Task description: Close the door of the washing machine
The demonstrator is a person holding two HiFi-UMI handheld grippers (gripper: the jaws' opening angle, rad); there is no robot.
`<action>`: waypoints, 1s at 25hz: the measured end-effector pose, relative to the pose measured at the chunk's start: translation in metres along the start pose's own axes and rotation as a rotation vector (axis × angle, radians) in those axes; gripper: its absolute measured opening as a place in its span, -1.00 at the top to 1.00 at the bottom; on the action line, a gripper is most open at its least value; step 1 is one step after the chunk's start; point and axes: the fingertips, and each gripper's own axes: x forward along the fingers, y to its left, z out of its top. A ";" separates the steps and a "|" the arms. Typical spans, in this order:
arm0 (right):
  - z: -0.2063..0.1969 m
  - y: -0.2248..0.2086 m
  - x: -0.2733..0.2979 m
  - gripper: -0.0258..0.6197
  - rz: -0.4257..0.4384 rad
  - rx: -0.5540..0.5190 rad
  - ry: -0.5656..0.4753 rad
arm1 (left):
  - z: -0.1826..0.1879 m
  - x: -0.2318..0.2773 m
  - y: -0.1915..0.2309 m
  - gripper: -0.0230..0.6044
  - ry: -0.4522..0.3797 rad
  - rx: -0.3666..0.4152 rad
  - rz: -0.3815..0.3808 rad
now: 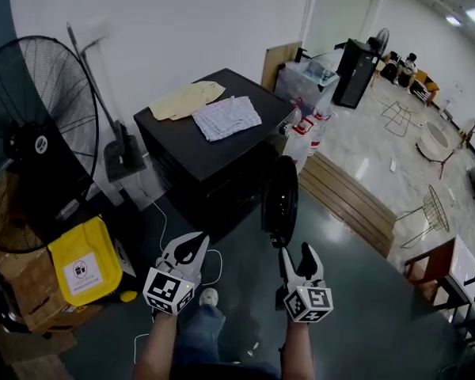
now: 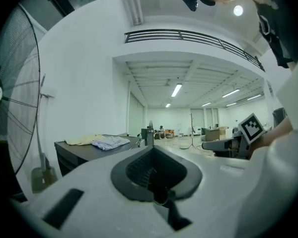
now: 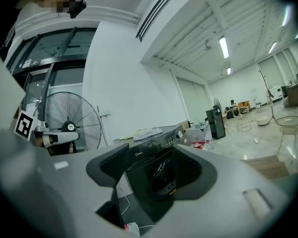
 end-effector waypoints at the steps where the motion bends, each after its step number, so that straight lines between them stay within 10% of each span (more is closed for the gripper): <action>1: -0.001 -0.004 0.017 0.11 -0.012 0.003 0.005 | 0.000 0.016 0.013 0.93 0.003 -0.006 -0.014; 12: -0.009 -0.065 0.107 0.11 -0.172 0.026 0.048 | 0.006 0.149 0.051 0.93 0.027 -0.007 -0.221; 25: -0.156 -0.167 0.115 0.23 -0.261 0.082 0.229 | -0.092 0.201 0.032 0.93 0.108 -0.083 -0.276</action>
